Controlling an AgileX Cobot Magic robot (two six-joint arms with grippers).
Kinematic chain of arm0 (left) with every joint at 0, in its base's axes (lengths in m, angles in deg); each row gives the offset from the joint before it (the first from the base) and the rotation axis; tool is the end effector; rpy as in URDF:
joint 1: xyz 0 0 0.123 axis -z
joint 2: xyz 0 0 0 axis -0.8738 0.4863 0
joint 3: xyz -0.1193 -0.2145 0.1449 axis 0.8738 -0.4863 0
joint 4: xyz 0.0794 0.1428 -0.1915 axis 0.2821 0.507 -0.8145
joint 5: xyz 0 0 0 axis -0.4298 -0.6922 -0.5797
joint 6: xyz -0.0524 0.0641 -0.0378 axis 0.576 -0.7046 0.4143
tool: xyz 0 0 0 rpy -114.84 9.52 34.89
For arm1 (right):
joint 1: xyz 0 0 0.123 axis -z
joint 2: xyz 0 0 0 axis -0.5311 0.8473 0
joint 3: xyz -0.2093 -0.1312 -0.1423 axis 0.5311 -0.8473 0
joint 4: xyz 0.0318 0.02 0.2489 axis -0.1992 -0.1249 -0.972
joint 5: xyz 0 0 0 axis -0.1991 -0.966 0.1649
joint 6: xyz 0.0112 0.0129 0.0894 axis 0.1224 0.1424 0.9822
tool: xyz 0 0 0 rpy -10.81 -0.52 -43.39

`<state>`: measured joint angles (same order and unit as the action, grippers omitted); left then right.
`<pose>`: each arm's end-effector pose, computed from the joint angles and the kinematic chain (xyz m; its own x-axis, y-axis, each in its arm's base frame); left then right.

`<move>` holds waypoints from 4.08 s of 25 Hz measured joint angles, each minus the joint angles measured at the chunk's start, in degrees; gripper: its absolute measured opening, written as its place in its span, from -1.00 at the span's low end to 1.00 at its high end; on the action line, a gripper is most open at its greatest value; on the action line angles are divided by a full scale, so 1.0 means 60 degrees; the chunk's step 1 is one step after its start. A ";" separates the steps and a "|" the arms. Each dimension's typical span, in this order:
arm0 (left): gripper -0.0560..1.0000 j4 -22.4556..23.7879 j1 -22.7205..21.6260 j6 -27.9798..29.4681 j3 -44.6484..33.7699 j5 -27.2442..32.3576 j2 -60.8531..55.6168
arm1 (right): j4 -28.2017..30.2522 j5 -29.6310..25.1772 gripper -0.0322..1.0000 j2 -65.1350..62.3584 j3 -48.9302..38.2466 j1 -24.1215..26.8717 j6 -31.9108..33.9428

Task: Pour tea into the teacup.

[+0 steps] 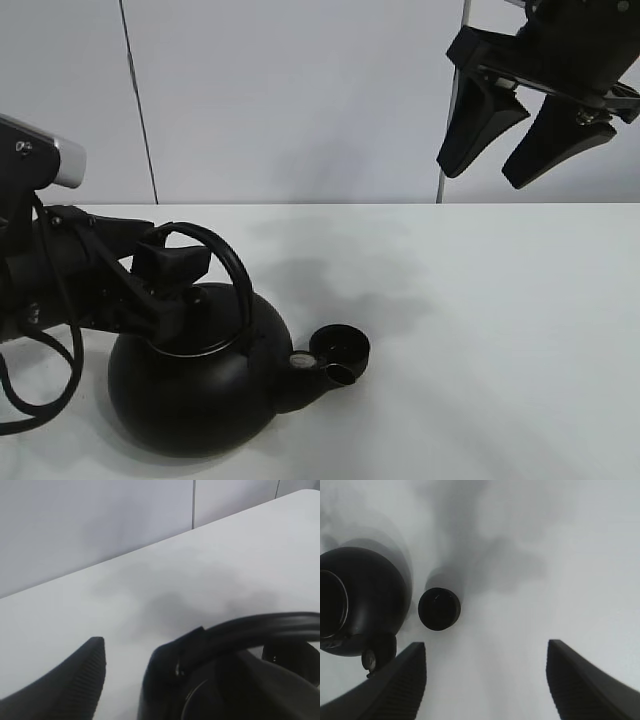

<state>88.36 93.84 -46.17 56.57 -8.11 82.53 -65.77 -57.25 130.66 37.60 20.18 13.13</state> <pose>0.2202 -0.1436 0.1186 -0.1474 0.2294 -0.9621 0.5715 0.8137 0.1064 0.3204 0.0943 0.2718 -0.8734 -0.2690 -0.4060 -0.3831 0.8942 0.2315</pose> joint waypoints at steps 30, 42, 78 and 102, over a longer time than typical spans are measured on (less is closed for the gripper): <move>-0.68 -0.0261 -0.0019 -0.0318 0.0288 0.0594 -0.0157 | 0.0000 0.0019 -0.02 0.0000 0.0000 0.0000 0.0101; -0.68 -0.0387 -0.0019 -0.1400 0.1986 0.2200 -0.0890 | -0.0008 0.0019 -0.02 0.0000 0.0000 0.0000 0.0101; -0.70 -0.0584 -0.0685 -0.1848 0.2803 0.3572 -0.0890 | -0.0081 0.0022 -0.02 0.0000 0.0000 0.0000 0.0108; -0.70 -0.0450 -0.0685 -0.0299 0.2803 0.3499 -0.0890 | -0.0103 0.0022 -0.02 0.0000 0.0000 0.0000 0.0148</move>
<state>85.65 89.73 -47.96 73.39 12.89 77.19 -66.39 -57.12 130.66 37.60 20.18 14.02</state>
